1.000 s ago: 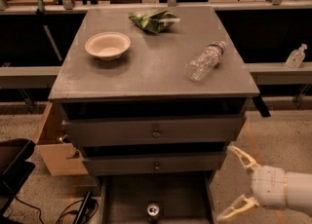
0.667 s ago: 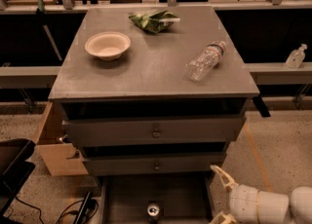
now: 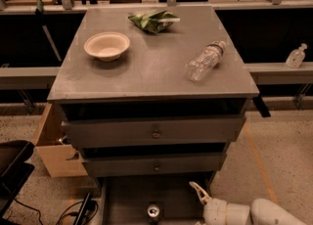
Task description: Pick redbull can from bottom drawer and place on counter
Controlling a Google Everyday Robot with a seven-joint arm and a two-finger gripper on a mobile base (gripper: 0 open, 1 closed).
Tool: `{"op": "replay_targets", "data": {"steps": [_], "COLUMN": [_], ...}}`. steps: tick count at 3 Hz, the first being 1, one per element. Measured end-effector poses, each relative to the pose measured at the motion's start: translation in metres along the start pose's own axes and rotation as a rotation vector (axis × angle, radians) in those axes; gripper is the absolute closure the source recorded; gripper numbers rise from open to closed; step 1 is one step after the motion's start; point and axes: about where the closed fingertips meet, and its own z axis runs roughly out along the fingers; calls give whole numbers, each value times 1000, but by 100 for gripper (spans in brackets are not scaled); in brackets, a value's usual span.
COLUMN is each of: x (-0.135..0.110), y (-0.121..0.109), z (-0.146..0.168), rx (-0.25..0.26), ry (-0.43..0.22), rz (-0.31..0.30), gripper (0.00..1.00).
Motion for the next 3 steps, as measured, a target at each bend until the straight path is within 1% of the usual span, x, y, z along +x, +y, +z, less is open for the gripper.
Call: {"op": "replay_targets", "data": {"steps": [1, 2, 3], "x": [11, 11, 28], "y": [6, 6, 6], "z": [14, 14, 40], "rx": [-11, -11, -17], "ry": [-26, -26, -38], "rz": [27, 27, 39], "gripper": [0, 0, 0]}}
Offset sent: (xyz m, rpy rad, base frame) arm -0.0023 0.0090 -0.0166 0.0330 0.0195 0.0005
